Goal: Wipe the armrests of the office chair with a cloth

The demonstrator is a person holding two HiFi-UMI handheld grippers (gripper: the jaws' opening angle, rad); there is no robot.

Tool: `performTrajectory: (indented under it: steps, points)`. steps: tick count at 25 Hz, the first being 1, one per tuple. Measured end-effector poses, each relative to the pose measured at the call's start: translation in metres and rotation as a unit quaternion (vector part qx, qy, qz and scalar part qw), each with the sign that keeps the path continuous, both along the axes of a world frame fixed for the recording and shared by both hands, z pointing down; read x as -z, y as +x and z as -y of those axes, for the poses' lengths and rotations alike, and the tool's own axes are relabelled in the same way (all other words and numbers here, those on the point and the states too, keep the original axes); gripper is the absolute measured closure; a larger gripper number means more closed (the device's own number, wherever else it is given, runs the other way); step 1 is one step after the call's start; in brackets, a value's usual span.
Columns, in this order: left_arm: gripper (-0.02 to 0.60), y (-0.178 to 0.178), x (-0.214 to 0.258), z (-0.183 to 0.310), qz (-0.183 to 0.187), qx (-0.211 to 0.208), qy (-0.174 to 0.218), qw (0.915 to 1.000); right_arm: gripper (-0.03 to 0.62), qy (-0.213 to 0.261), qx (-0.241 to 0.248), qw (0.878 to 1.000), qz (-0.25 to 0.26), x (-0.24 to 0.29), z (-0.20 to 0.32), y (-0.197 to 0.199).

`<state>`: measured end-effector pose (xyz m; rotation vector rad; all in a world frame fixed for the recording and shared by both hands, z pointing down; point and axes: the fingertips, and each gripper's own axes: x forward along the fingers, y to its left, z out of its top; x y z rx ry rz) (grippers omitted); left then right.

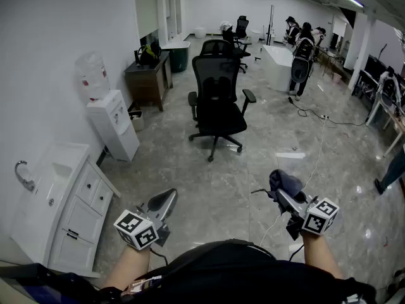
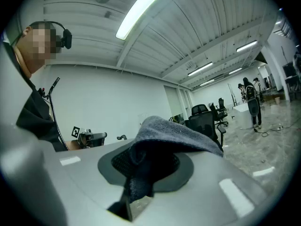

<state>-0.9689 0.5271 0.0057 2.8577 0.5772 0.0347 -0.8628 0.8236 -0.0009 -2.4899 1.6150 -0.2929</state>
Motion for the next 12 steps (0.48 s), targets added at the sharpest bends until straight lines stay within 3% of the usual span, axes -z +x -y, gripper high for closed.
performTrajectory:
  steps: [12]
  points:
    - [0.586, 0.0111, -0.0001, -0.0041, -0.003, -0.004, -0.001, 1.0000, 0.522, 0.005, 0.007, 1.000, 0.001, -0.0040, 0.0049, 0.0084]
